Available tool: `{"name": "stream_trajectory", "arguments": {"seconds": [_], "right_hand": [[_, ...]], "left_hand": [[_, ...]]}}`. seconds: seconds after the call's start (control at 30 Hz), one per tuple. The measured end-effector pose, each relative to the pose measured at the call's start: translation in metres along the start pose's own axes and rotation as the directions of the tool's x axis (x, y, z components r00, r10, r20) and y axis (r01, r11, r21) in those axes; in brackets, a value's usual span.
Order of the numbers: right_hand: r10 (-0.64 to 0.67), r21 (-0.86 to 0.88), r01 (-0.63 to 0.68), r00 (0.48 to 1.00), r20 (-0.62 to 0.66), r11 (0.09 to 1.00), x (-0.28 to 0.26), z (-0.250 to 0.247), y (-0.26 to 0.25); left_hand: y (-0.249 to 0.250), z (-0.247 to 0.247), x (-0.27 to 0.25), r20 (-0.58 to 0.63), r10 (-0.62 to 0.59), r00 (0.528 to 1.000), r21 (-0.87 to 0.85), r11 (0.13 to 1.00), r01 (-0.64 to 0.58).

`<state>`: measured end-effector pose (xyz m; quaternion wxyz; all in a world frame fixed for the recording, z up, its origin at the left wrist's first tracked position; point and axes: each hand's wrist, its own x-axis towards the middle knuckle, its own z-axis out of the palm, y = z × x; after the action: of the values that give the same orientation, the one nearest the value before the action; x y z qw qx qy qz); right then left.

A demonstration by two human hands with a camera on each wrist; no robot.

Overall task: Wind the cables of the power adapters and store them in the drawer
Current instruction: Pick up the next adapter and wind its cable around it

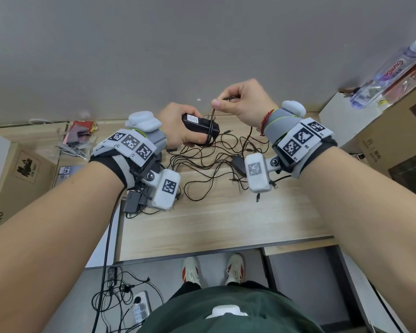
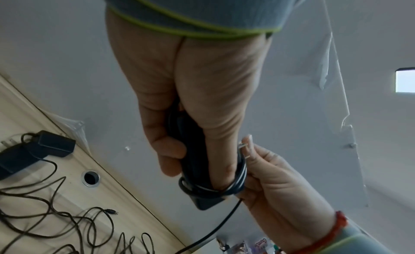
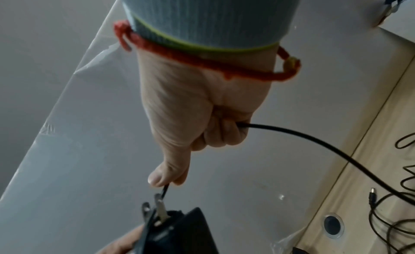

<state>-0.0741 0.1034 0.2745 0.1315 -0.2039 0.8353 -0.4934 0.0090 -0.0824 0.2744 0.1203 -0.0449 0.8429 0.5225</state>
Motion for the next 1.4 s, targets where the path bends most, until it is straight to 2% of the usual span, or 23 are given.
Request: {"name": "stream_trajectory", "arguments": {"seconds": [0.17, 0.3, 0.4, 0.5, 0.57, 0.73, 0.87, 1.1, 1.23, 1.4], "right_hand": [[0.027, 0.019, -0.027, 1.000, -0.005, 0.999, -0.001, 0.011, 0.014], [0.057, 0.027, -0.057, 0.998, 0.004, 0.998, -0.009, 0.025, 0.018], [0.086, -0.064, -0.082, 0.994, 0.069, 0.995, -0.013, 0.033, 0.022], [0.034, -0.075, -0.022, 0.985, 0.170, 0.997, -0.017, 0.046, 0.027], [0.008, -0.061, 0.004, 0.980, 0.197, 0.998, -0.017, 0.052, 0.030], [0.050, -0.094, -0.029, 0.973, 0.227, 0.995, -0.013, 0.056, 0.026], [0.046, -0.114, -0.020, 0.972, 0.230, 0.993, -0.011, 0.040, 0.009], [-0.001, -0.090, 0.016, 0.987, 0.161, 0.996, 0.003, 0.017, -0.005], [-0.012, -0.062, 0.017, 0.997, 0.079, 0.998, 0.015, 0.006, -0.005], [0.036, -0.025, -0.035, 0.999, 0.028, 0.999, 0.025, 0.003, 0.010]], "left_hand": [[0.006, 0.002, -0.001, -0.012, 0.035, 0.999, -0.076, 0.996, -0.036], [0.008, 0.002, 0.005, -0.078, 0.047, 0.996, -0.161, 0.985, -0.059], [0.008, -0.001, 0.010, -0.137, 0.036, 0.990, -0.212, 0.975, -0.065], [0.004, -0.004, 0.016, -0.183, 0.013, 0.983, -0.260, 0.964, -0.061], [0.002, -0.005, 0.020, -0.206, -0.012, 0.979, -0.282, 0.958, -0.047], [-0.009, -0.010, 0.027, -0.246, -0.072, 0.967, -0.242, 0.970, 0.011], [-0.022, -0.014, 0.031, -0.243, -0.112, 0.964, -0.180, 0.981, 0.069], [-0.031, -0.014, 0.028, -0.139, -0.134, 0.981, -0.054, 0.990, 0.127], [-0.023, -0.010, 0.023, -0.065, -0.088, 0.994, -0.007, 0.996, 0.088], [-0.009, -0.009, 0.020, -0.025, -0.037, 0.999, -0.062, 0.997, 0.035]]}}
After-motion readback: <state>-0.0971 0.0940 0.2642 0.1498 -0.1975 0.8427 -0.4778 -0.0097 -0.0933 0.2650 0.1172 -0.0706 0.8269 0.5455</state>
